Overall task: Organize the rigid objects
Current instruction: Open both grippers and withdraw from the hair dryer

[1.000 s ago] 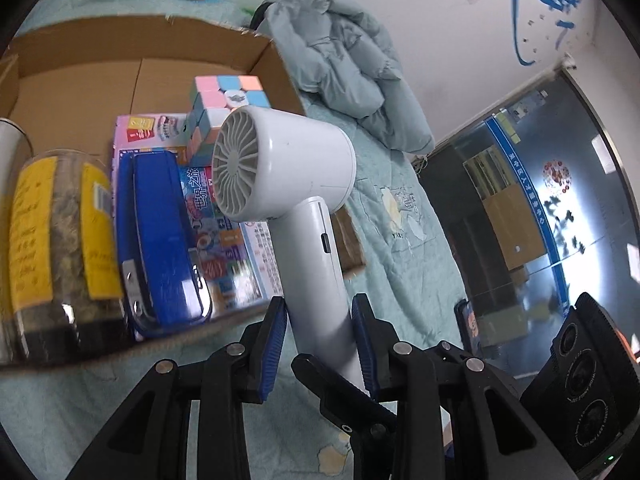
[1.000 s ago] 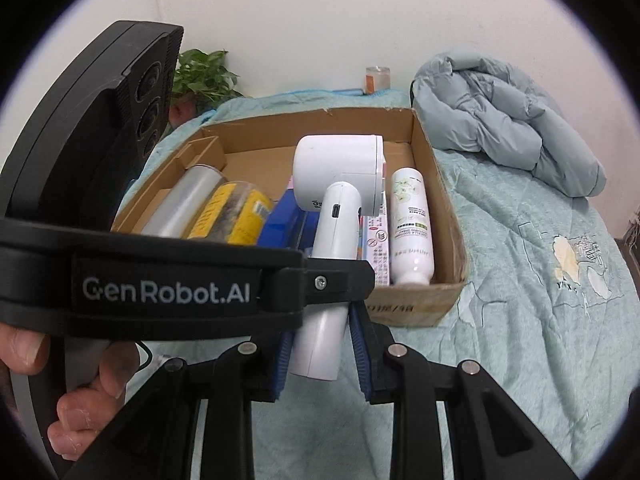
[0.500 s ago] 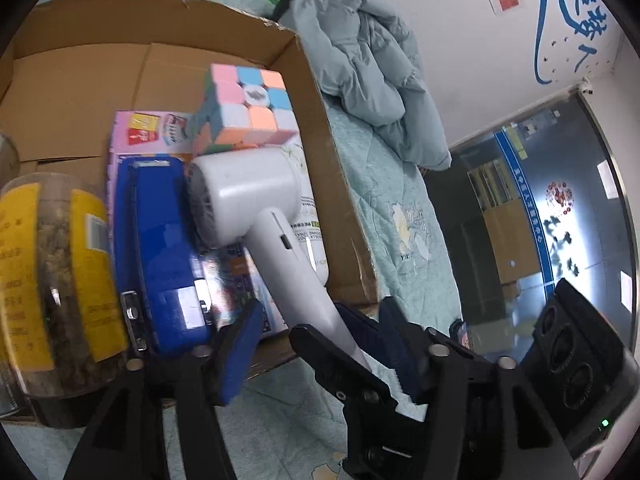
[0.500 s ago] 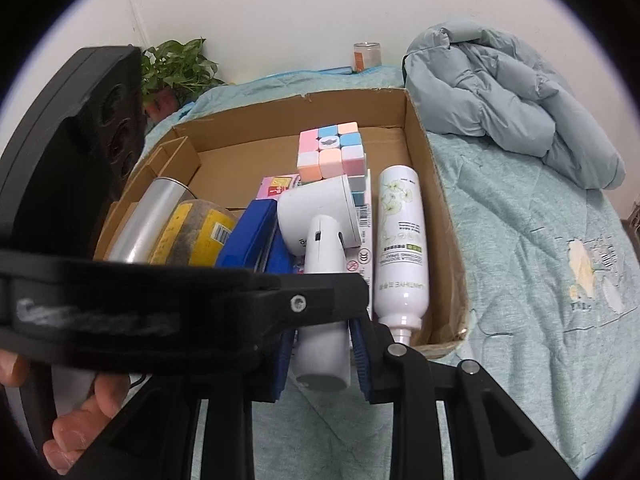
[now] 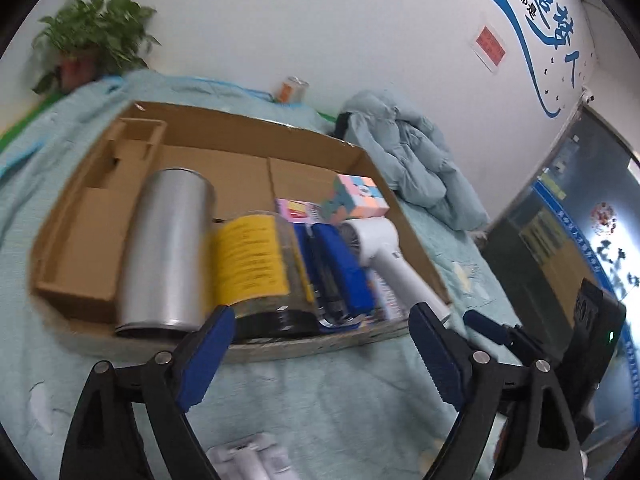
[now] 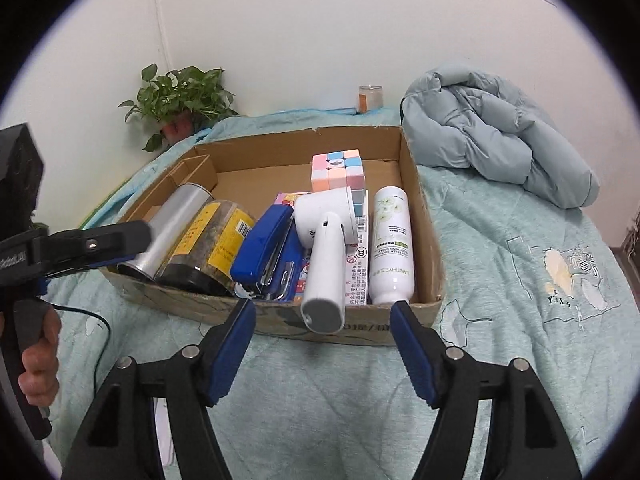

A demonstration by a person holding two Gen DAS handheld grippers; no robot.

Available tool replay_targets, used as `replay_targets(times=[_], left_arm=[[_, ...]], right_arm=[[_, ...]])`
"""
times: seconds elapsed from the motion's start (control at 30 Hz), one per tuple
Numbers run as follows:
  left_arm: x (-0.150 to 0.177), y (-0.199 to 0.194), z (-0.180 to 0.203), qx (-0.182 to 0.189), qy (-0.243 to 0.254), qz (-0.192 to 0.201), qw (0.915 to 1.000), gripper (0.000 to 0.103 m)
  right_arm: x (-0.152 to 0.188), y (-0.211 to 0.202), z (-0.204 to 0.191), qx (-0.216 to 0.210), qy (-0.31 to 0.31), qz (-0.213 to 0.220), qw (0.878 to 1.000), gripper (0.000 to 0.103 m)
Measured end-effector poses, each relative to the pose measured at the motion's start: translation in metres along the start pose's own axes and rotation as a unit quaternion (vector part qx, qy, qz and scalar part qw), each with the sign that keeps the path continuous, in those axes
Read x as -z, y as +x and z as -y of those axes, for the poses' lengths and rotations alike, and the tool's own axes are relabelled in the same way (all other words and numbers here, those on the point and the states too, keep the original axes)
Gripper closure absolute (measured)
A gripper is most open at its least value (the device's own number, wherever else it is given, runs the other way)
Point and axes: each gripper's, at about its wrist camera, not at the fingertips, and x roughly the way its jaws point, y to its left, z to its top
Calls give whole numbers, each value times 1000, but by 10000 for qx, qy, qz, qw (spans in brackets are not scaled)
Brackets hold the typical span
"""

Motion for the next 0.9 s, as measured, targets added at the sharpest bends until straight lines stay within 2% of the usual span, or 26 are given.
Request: replay_targets(times=[0.03, 0.07, 0.1, 0.17, 0.23, 0.4, 0.47, 0.5, 0.67, 0.73, 0.9], left_arm=[[6, -6, -3, -42, 23, 2, 10000, 14], [13, -11, -6, -88, 48, -10, 9999, 14], [18, -14, -8, -131, 61, -5, 9999, 14], [28, -21, -12, -194, 50, 9, 9998, 14], [35, -27, -16, -191, 13, -24, 9998, 14], [46, -40, -20, -222, -37, 68, 9997, 14], [48, -41, -20, -233, -16, 94, 9997, 14], [49, -41, -20, -228, -20, 84, 9997, 14], [53, -39, -20, -187, -53, 18, 9998, 14], [55, -40, -20, -213, -32, 23, 9998, 14], [61, -37, -23, -237, -74, 8, 9997, 14]], right_arm=[[0, 1, 1, 36, 6, 3, 10000, 68], [0, 3, 3, 76, 41, -49, 10000, 85], [0, 7, 5, 48, 116, -117, 9999, 90], [-1, 14, 7, -109, 226, -101, 9996, 92], [-3, 26, 6, -78, 204, -192, 9996, 96], [-4, 31, 3, -86, 272, -310, 9991, 95], [1, 31, -1, -109, 215, -387, 9990, 78], [2, 32, -3, -89, 175, -410, 9990, 77], [-6, 40, -4, -42, 118, -289, 9995, 79], [-12, 44, -1, -132, 219, -315, 9992, 79], [-14, 44, -8, -22, 73, -423, 9991, 77]])
